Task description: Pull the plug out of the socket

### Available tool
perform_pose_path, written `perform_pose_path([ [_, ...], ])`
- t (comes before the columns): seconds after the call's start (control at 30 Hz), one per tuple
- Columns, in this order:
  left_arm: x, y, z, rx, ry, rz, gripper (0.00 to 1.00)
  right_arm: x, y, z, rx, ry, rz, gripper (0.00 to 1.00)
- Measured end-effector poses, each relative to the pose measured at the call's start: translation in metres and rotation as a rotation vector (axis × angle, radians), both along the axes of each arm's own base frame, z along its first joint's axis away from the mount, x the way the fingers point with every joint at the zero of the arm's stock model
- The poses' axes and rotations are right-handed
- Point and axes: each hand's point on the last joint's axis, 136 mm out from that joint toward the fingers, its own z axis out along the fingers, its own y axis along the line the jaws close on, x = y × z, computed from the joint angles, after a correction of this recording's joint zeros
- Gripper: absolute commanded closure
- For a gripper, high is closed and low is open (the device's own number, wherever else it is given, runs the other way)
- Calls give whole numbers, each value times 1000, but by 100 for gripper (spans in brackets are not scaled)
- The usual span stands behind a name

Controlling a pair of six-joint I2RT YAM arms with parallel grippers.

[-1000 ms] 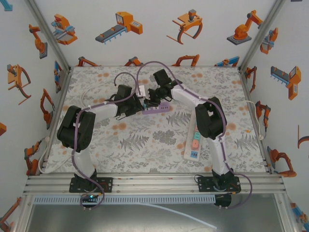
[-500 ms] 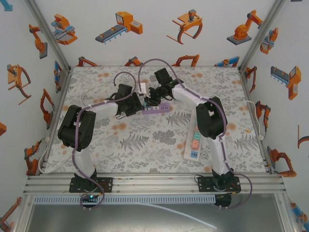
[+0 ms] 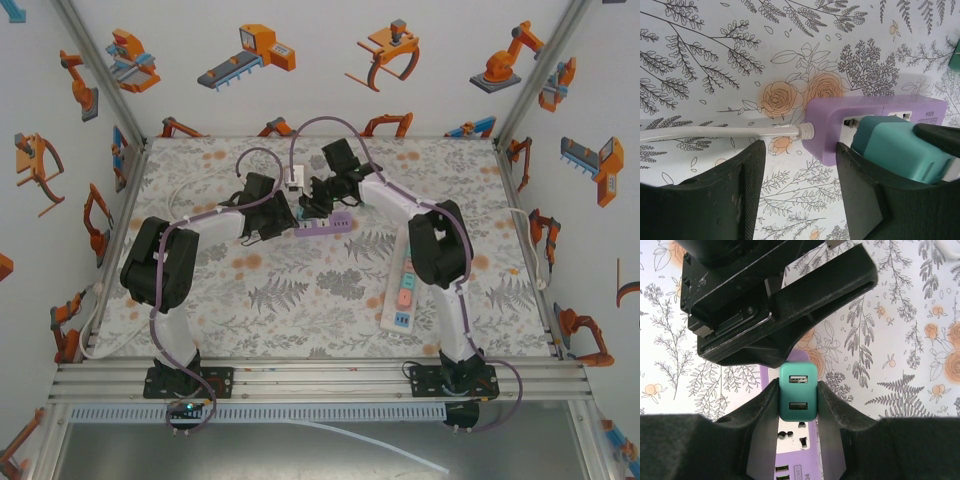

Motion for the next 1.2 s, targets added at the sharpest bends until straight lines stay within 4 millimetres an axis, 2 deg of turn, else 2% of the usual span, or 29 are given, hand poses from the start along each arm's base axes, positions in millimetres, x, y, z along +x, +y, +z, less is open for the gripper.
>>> perform_pose_path([
  [0.13, -3, 3, 3, 34, 4, -21, 43, 5, -3, 27, 34, -12, -72, 88],
  [0.23, -7, 6, 9, 59, 4, -39, 41, 10, -8, 57, 71, -24, -152, 88],
  [0.33, -9, 7, 30, 58, -32, -57, 41, 19, -19, 87, 119, -20, -268, 87],
  [0.43, -10, 6, 63, 32, -97, -75, 41, 30, -35, 118, 195, 15, -411, 88],
  [0.5, -13, 3, 93, -5, -157, -101, 40, 40, -52, 136, 269, 73, -531, 88],
  [0.63, -27, -4, 151, -83, -288, -172, 38, 65, -96, 155, 442, 226, -771, 89],
  [0.73, -47, -8, 182, -117, -370, -244, 38, 85, -139, 145, 563, 352, -942, 89],
  [0.8, -65, -15, 194, -125, -409, -304, 37, 96, -168, 125, 626, 458, -1062, 89],
  [0.93, -102, -34, 213, -121, -479, -443, 34, 106, -211, 85, 695, 631, -1244, 88],
  [1.07, -141, -47, 234, -121, -564, -582, 24, 111, -228, 56, 728, 750, -1333, 88],
  [1.2, -173, -50, 251, -131, -643, -678, 4, 112, -229, 31, 725, 829, -1375, 86],
])
